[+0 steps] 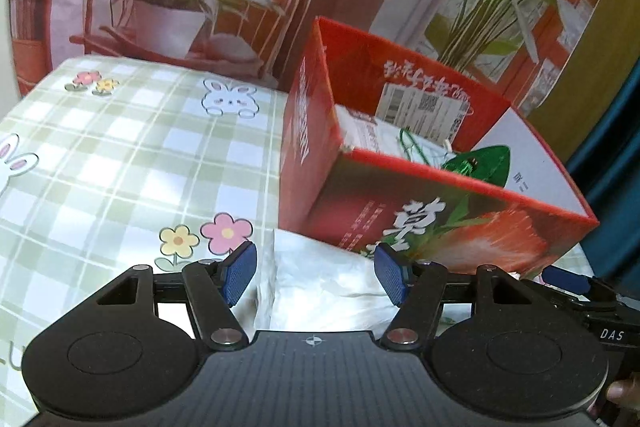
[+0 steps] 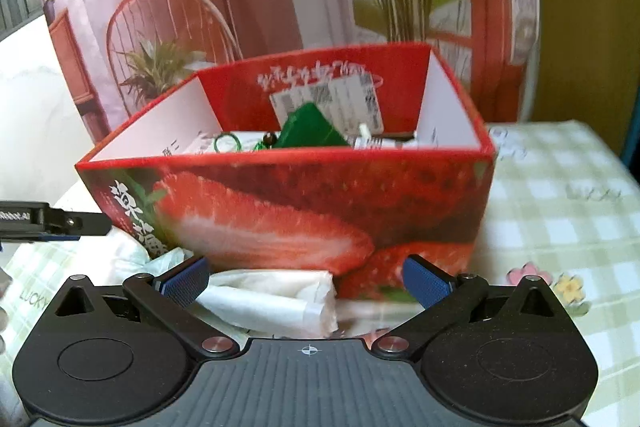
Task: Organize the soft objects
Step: 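Move both grippers to the white tissue bundle beside the box and close on it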
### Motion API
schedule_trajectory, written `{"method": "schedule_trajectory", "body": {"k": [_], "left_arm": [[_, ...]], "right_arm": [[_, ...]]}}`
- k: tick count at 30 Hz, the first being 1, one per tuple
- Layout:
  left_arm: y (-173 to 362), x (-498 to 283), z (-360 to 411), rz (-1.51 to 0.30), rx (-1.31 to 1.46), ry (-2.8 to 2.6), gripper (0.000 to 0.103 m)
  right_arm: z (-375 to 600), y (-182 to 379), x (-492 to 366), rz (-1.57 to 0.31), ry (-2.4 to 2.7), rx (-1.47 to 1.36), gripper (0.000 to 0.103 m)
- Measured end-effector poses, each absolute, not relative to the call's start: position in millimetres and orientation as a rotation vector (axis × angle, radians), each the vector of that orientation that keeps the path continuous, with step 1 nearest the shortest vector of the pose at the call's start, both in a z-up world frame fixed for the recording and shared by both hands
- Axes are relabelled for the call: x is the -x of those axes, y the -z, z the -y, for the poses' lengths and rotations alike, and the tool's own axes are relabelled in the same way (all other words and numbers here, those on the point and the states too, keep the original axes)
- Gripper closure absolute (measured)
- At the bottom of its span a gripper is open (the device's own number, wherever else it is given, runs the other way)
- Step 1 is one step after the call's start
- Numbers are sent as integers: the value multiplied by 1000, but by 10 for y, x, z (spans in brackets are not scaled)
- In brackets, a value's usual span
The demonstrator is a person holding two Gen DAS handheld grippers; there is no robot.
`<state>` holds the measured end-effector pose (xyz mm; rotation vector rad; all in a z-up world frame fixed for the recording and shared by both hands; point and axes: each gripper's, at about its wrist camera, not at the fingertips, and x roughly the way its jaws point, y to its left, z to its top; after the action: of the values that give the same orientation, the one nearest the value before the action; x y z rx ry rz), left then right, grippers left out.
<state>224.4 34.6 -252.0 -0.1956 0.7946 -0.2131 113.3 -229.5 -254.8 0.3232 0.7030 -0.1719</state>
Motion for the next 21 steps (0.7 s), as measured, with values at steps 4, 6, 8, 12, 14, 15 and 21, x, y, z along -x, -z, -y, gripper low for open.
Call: {"method": "schedule_trajectory", "body": {"k": [4,6,8,12,14,15,21], "left_arm": [[2620,-2279,-334,-828,219,235,49],[2639,-2277,-332,-833,224,230,56],[2643,-2264,-330,-832,230,234,62],[2665,-2227,-313,-841,231,248,64],[2686,-2207,-293,-848,230,253,64],[2694,-2192,-282,-850,226,254,64],[2694,-2124,-306,-852,231,262,65]], "right_arm": [[2307,2644,-1180,-729,168,-344,2],[2322,2665,-1208,-736,156,-358,9],[2333,2685,-1230,-751,154,-363,17],[2349,2745,-1257,-786,140,-379,37],[2348,2763,-1248,-796,122,-398,45],[2347,2769,-1245,-798,112,-404,46],[2353,2731,-1189,-796,102,-403,55]]}}
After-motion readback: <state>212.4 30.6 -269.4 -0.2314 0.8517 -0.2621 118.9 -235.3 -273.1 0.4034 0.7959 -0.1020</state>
